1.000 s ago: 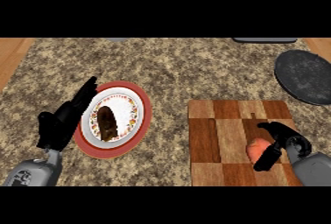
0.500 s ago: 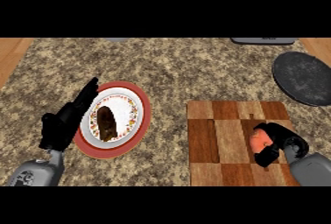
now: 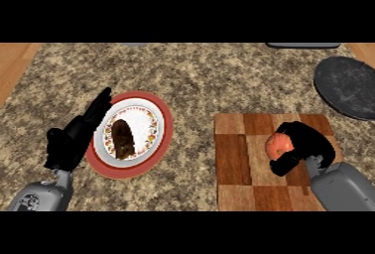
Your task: Pick the squash from the cutting board and place it in the pan
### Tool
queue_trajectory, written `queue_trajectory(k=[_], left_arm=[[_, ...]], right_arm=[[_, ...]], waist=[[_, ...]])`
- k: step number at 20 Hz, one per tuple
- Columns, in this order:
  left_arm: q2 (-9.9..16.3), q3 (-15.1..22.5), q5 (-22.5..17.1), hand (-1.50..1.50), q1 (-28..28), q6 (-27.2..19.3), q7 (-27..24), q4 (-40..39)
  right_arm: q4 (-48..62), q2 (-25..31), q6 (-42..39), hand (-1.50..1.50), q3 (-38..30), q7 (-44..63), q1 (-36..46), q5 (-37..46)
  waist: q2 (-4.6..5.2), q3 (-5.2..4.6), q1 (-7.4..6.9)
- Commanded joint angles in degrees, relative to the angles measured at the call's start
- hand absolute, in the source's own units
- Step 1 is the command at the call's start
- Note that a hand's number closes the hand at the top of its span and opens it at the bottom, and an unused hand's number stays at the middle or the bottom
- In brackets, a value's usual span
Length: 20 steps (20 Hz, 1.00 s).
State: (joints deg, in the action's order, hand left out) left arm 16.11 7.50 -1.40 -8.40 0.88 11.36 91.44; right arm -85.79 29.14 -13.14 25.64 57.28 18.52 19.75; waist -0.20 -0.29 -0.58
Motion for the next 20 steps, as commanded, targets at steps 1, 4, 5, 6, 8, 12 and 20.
queue_trajectory(k=[1, 4, 5, 6, 8, 12, 20], left_arm=[[-0.42, 0.32, -0.3, 0.0, -1.46, 0.47, 1.45, -0.23], [-0.4, 0.42, 0.79, 0.0, -0.58, 0.45, -0.7, -1.39], [-0.25, -0.18, 0.02, 0.0, -0.45, 0.05, 1.91, 0.9], [1.31, -1.33, -0.9, 0.0, 1.3, 1.87, -0.93, 0.32], [-0.31, 0.31, 0.73, 0.0, 0.54, 1.08, -1.76, -2.12], [-1.43, 0.08, 1.1, 0.0, -1.01, -0.01, 0.71, -1.16], [-0.78, -2.08, 1.06, 0.0, -0.76, 1.72, -1.22, -2.36]], right_arm=[[1.02, -4.03, 10.56, 1.5, 1.8, 0.21, 8.43, 12.42], [1.64, -7.48, 16.91, 1.5, 5.47, 2.52, 9.59, 21.96], [1.78, -5.47, 17.6, 1.5, 4.17, 0.91, 10.29, 23.51], [-1.88, -5.43, 15.9, 1.5, 5.6, 4.47, 12.09, 25.94], [-0.18, -5.02, 18.05, 1.5, 5.26, 4.99, 16.17, 31.83], [-1.93, -8.42, 22.29, 1.5, 4.69, 5.62, 15.65, 38.33], [0.46, -7.87, 28.32, 1.5, -6.31, 0.68, 12.27, 41.07]], waist=[[0.39, 0.33, -1.42], [0.28, 0.26, -0.51], [0.11, 0.31, -0.5], [-0.14, 0.2, -0.29], [0.09, 0.18, -0.13], [0.12, 0.28, 0.44], [0.23, 0.3, 0.76]])
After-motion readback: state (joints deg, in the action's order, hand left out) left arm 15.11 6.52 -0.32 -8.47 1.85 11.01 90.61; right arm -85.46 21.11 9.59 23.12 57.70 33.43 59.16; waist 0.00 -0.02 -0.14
